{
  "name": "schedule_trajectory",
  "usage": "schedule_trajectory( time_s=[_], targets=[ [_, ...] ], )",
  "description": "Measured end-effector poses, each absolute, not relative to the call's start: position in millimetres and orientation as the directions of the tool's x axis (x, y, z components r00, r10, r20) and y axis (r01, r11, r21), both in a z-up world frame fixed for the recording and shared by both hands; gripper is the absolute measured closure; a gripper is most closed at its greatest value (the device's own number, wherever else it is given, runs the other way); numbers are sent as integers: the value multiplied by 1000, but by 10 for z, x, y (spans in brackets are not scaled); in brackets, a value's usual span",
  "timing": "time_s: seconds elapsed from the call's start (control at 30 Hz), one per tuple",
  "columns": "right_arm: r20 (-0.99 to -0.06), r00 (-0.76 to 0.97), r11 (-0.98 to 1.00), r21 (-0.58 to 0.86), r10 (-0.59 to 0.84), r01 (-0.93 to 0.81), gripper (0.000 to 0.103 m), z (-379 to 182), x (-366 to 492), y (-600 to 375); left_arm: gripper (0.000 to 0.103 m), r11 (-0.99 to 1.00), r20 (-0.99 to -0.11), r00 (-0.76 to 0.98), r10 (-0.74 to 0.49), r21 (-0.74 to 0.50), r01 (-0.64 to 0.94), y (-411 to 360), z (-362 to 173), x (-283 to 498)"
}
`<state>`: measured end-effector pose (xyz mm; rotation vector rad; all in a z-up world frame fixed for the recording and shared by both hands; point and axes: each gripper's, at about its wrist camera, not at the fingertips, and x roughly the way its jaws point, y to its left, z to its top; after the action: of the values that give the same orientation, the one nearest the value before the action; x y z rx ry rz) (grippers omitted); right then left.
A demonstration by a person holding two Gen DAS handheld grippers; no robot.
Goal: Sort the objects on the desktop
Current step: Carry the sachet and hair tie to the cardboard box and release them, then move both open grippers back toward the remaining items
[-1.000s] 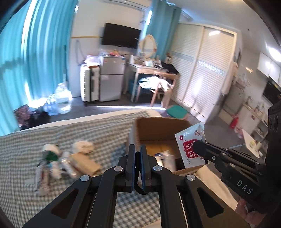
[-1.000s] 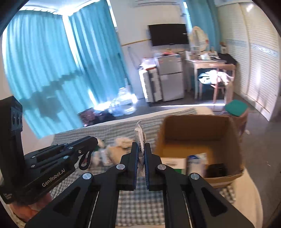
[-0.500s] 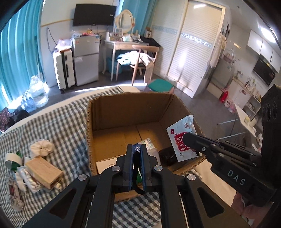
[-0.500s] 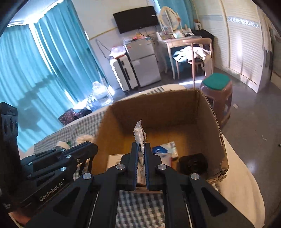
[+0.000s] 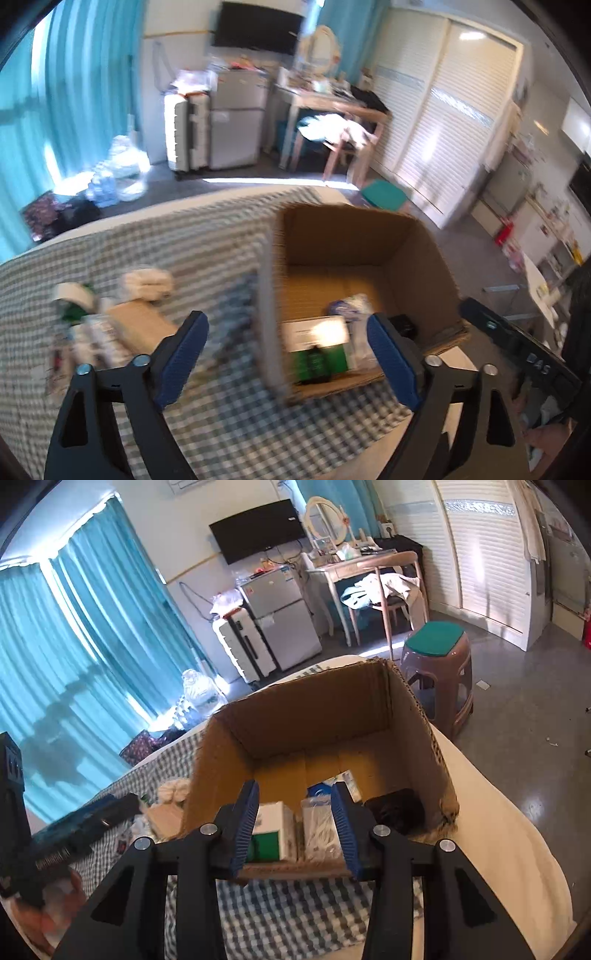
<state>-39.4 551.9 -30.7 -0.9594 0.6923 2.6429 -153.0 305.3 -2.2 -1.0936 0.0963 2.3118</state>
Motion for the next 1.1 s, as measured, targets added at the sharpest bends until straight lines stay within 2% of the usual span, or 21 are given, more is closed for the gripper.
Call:
schedule_trajectory(
  time_s=[0.1, 0.17, 0.2, 0.23, 0.3, 0.5, 0.73, 0.9, 1.1],
  targets=[
    [-626, -777, -889, 319, 63, -329, 62, -206, -246, 5269, 5, -880, -701, -583, 410, -136, -455, 2404, 134, -1487],
    [-602, -797, -911, 300, 50, -284, 54, -145, -171, 5057, 2, -917, -684, -642, 346, -101, -387, 1965, 203, -1465],
    [-589, -807, -921, 293, 37, -256, 44, -117, -139, 4935, 1, -936, -671, -678, 300, -72, -343, 1696, 240, -1424],
    [-576, -817, -930, 287, 23, -229, 41, -92, -122, 4812, 0, -950, -664, -700, 265, -55, -307, 1494, 264, -1392],
    [-551, -834, -945, 281, -17, -166, 41, -53, -121, 4551, 0, -978, -662, -728, 179, -36, -207, 1053, 272, -1309],
    [-559, -809, -951, 310, -180, -2, 41, -113, -294, 3801, 0, -999, -674, -737, 51, -28, -43, 188, -21, -1017],
    [-604, -755, -950, 301, -257, 83, 39, -337, -519, 3178, 0, -997, -760, -649, 37, -71, 27, -257, -620, -991],
    [-644, -719, -953, 293, -260, 82, 39, -578, -731, 2946, 0, -996, -789, -612, 46, -81, 30, -276, -901, -1074],
    [-701, -677, -962, 271, -225, 38, 39, -866, -1156, 2960, 0, -999, -810, -585, 42, -38, -20, -52, -1203, -1387]
  ],
)
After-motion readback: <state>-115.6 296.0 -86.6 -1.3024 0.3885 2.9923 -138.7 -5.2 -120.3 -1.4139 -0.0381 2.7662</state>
